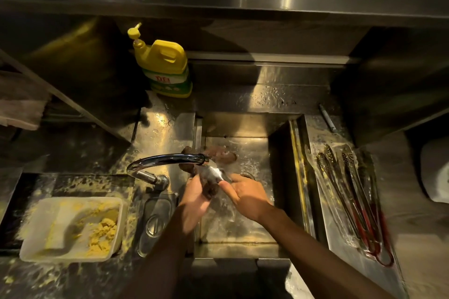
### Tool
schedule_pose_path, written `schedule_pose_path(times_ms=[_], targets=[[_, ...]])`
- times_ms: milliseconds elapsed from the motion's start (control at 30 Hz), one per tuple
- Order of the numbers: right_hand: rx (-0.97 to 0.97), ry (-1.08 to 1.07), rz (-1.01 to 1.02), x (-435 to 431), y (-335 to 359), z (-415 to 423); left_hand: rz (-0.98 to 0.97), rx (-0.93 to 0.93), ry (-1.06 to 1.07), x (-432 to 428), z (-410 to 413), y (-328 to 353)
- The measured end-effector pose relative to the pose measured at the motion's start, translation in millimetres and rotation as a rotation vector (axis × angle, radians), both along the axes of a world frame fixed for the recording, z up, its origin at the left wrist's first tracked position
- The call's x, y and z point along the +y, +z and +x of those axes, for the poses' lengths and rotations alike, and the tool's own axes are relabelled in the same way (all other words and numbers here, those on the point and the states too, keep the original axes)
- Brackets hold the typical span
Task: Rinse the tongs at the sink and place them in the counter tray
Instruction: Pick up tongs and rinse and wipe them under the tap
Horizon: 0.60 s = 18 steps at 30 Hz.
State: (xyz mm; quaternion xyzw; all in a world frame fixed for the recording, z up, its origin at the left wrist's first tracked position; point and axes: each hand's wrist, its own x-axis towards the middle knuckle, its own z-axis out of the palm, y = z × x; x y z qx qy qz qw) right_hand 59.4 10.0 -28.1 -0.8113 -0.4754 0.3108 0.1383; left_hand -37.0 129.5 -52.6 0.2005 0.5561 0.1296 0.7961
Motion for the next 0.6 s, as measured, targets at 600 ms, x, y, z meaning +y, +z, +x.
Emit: schedule_pose_path(times_ms=[600], targets=[[0.252,-0.091,0.043,5,4,4,0.045,0.052,-0.079,-11,6,11]])
